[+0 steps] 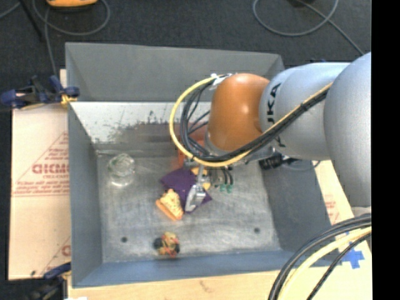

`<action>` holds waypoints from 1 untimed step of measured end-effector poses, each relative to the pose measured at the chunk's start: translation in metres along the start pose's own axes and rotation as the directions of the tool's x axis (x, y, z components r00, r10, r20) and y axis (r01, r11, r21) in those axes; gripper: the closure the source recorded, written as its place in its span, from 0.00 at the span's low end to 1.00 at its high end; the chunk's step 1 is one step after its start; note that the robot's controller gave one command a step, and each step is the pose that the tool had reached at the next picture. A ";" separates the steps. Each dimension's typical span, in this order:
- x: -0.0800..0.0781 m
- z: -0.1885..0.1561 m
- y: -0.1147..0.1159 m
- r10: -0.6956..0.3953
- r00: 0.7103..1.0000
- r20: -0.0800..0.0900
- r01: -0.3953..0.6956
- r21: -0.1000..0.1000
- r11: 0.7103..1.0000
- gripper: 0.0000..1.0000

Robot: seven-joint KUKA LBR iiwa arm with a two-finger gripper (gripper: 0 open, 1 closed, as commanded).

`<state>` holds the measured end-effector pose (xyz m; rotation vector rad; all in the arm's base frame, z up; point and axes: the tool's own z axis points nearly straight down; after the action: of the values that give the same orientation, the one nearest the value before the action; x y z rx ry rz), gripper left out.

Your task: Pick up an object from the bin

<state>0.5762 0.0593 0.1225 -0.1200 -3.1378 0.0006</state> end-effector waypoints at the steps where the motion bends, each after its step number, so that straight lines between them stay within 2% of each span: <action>1: 0.012 -0.008 -0.004 0.100 0.995 0.003 -0.100 -0.001 0.995 0.00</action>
Offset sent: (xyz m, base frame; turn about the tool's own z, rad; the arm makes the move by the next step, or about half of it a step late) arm -0.0008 -0.0149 -0.0525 0.1546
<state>0.5643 0.0557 0.1303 -0.2778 -3.1310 -0.0006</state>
